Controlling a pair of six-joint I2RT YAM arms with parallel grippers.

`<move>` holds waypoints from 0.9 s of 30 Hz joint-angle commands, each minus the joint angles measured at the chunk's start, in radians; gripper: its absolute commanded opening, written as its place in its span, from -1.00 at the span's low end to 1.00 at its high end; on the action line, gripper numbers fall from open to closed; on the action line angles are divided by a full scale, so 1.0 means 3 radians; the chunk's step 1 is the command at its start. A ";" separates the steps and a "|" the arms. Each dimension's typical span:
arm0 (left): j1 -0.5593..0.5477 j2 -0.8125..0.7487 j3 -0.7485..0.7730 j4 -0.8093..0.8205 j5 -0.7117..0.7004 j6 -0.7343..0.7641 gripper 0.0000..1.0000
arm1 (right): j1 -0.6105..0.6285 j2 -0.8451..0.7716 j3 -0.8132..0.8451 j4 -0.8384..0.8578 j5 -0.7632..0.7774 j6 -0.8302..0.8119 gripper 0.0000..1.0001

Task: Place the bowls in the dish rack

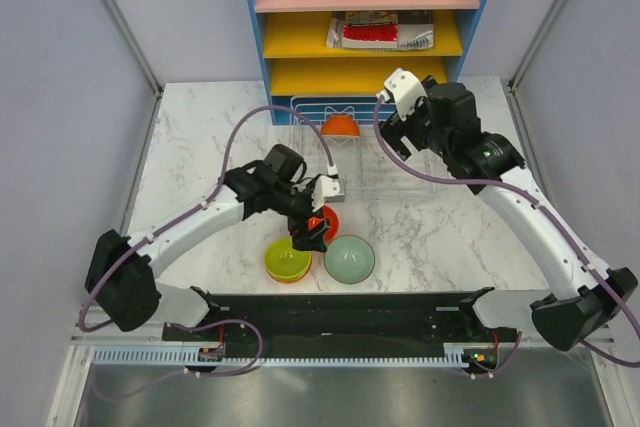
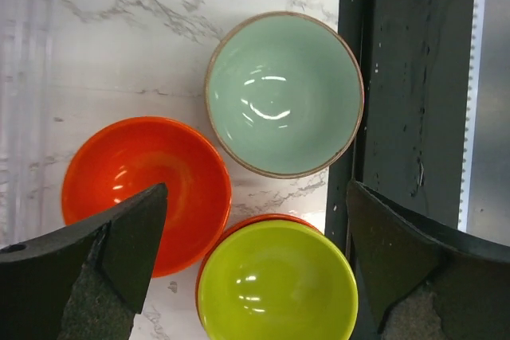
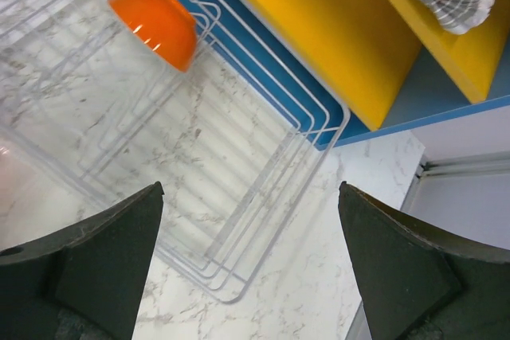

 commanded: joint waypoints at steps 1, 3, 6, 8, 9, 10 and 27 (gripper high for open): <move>-0.0291 0.0338 0.0296 -0.0068 -0.0323 0.0146 0.99 | -0.0022 -0.0294 -0.0260 -0.0028 -0.0408 0.0101 0.96; -0.0418 0.0532 0.0404 -0.0068 -0.0385 0.0157 0.99 | -0.0022 -0.0361 -0.0367 -0.0058 -0.0530 0.0091 0.96; -0.0567 0.0696 0.0516 -0.0063 -0.0472 0.0192 0.99 | -0.0022 -0.0448 -0.0480 -0.0094 -0.0618 0.0081 0.96; -0.0613 0.0834 0.0603 -0.0063 -0.0492 0.0213 0.99 | -0.0022 -0.0499 -0.0587 -0.0099 -0.0649 0.0076 0.96; -0.0644 0.0875 0.0634 -0.0048 -0.0497 0.0213 0.99 | -0.0022 -0.0509 -0.0623 -0.0094 -0.0664 0.0071 0.96; -0.0654 0.0967 0.0695 -0.0043 -0.0508 0.0233 0.99 | -0.0022 -0.0540 -0.0689 -0.0099 -0.0669 0.0071 0.96; -0.0787 0.1765 0.0956 0.0121 -0.0610 0.0371 0.99 | -0.0247 -0.1021 -0.0951 -0.0084 -0.0736 0.0071 0.96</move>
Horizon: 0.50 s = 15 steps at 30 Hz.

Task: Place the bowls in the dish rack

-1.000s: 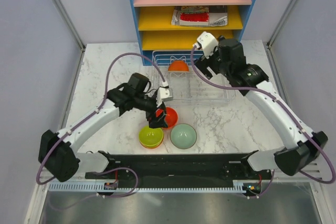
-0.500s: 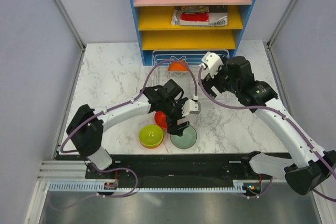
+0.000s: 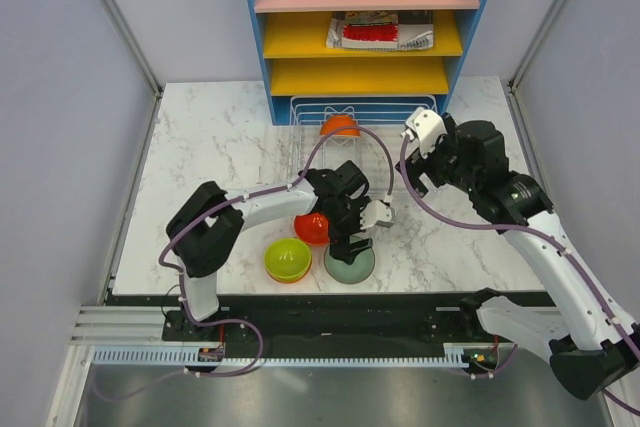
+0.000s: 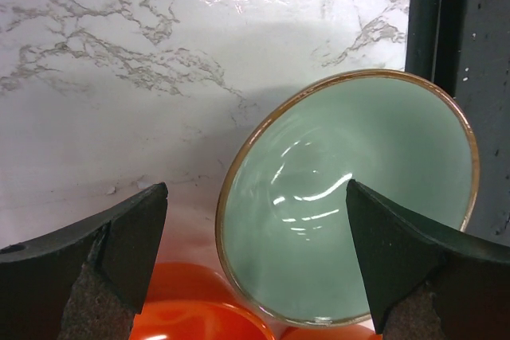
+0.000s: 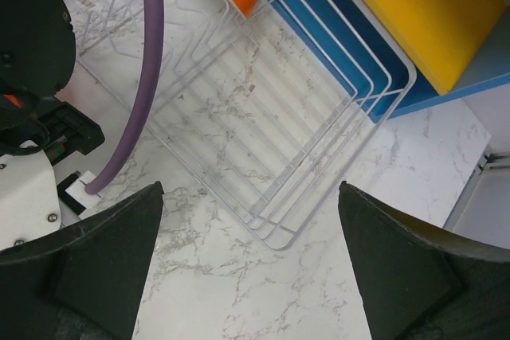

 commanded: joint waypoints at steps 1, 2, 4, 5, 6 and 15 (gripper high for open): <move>-0.0023 0.0083 0.0138 0.0132 -0.0001 0.0132 0.88 | -0.0055 -0.0156 -0.0029 0.0072 -0.0046 0.0027 0.96; -0.0023 0.0093 0.0138 0.0138 0.0004 0.0137 0.82 | -0.0076 -0.0166 -0.0029 0.0072 -0.0050 0.0032 0.96; -0.0023 0.0124 0.0154 0.0143 0.0040 0.0127 0.56 | -0.0091 -0.0197 -0.0029 0.0078 -0.0066 0.0027 0.96; -0.0018 0.0124 0.0154 0.0143 0.0050 0.0122 0.45 | -0.0096 -0.0207 -0.0029 0.0083 -0.0066 0.0032 0.96; -0.0028 0.0124 0.0144 0.0138 0.0055 0.0122 0.25 | -0.0101 -0.0207 -0.0029 0.0083 -0.0066 0.0038 0.96; -0.0038 0.0073 0.0123 0.0127 0.0101 0.0137 -0.86 | -0.0173 -0.0223 0.0185 0.0078 -0.0010 0.0165 0.96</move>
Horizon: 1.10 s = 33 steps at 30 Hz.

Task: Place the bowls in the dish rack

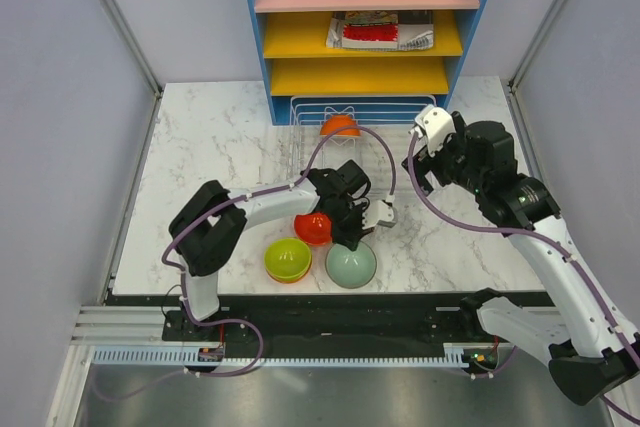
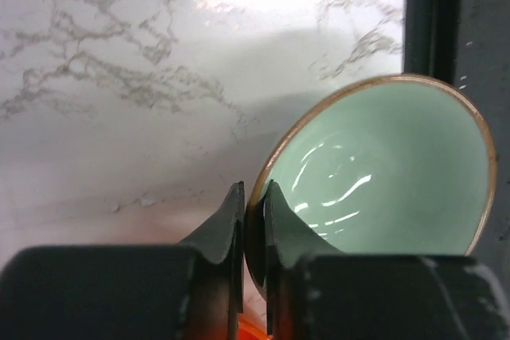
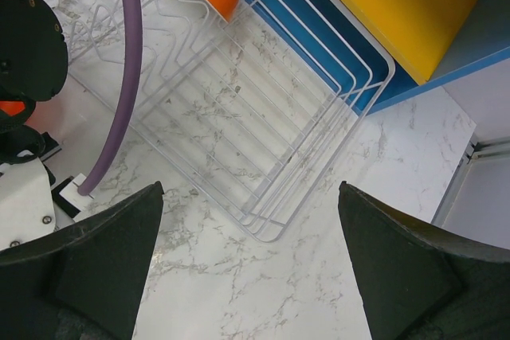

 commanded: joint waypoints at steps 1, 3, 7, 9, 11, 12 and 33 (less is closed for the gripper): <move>-0.0031 -0.0043 0.0091 0.0052 0.0087 0.0062 -0.96 | -0.0038 -0.0060 0.0216 0.0081 0.0004 0.0173 0.96; -0.0036 -0.0109 0.0091 0.0032 0.0118 0.0062 -0.96 | -0.0048 -0.0065 0.0303 0.0081 0.0009 0.0224 0.96; -0.0021 -0.0369 0.0061 0.0001 0.0225 0.0068 -0.96 | -0.0054 -0.0055 0.0426 0.0097 -0.0011 0.0352 0.96; 0.0015 -0.0588 0.0061 0.0001 0.0297 0.0057 -0.96 | -0.0059 -0.0045 0.0487 0.0102 -0.0123 0.0434 0.96; 0.0081 -0.0763 0.0061 -0.0009 0.0328 0.0057 -0.96 | -0.0064 -0.0014 0.0549 0.0107 -0.0250 0.0541 0.96; 0.0112 -0.0931 0.0081 -0.0019 0.0328 0.0072 -0.96 | -0.0064 0.0027 0.0615 0.0102 -0.0292 0.0572 0.96; 0.1595 -0.1802 -0.0287 0.1157 0.0814 -0.0827 -0.96 | -0.0064 0.1361 0.0611 0.1057 -0.2710 0.2157 0.96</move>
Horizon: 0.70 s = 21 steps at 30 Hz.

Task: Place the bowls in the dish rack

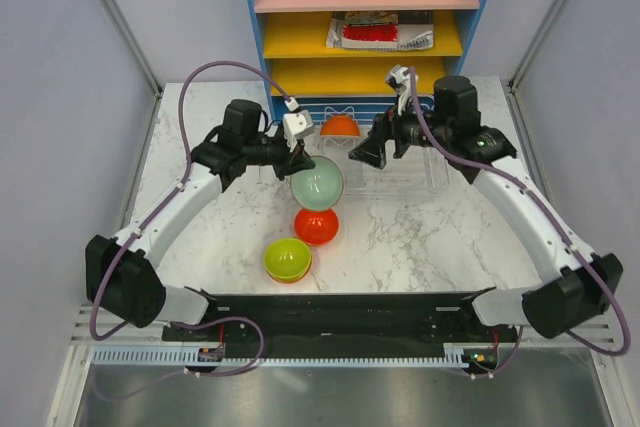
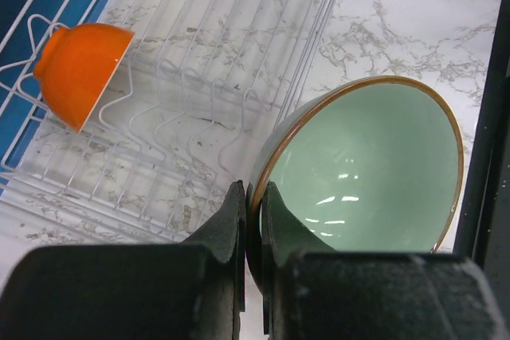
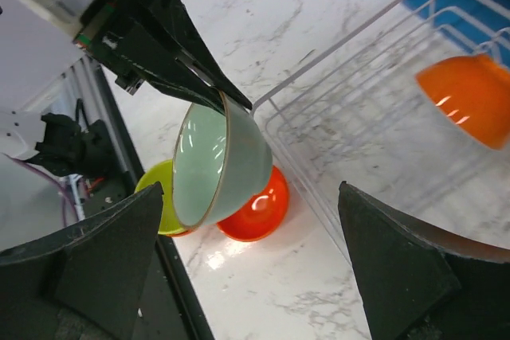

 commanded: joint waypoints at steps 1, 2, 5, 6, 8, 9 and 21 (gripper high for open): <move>-0.0009 -0.0152 0.0037 0.0464 0.0235 -0.0292 -0.96 | -0.0007 0.0414 -0.0091 0.0549 -0.0806 0.0604 0.96; -0.0009 -0.0163 0.0027 0.0474 0.0235 -0.0297 -0.96 | -0.0007 0.0551 -0.0102 0.0590 -0.0872 0.0666 0.96; 0.0001 -0.0214 -0.0009 0.0489 0.0210 -0.0292 -0.96 | -0.0007 0.0777 -0.0148 0.0723 -0.1010 0.0783 0.96; 0.0006 -0.0239 -0.0014 0.0489 0.0194 -0.0292 -0.96 | -0.0007 0.0818 -0.0158 0.0784 -0.1056 0.0814 0.96; 0.0016 -0.0250 -0.0029 0.0494 0.0179 -0.0287 -0.96 | -0.0007 0.0935 -0.0168 0.0805 -0.1174 0.0876 0.96; 0.0021 -0.0255 -0.0029 0.0505 0.0174 -0.0277 -0.96 | -0.0007 0.0961 -0.0173 0.0836 -0.1276 0.0896 0.96; 0.0037 -0.0291 -0.0009 0.0515 0.0210 -0.0302 -0.96 | 0.0131 0.1228 -0.0204 0.0913 -0.1803 0.0963 0.96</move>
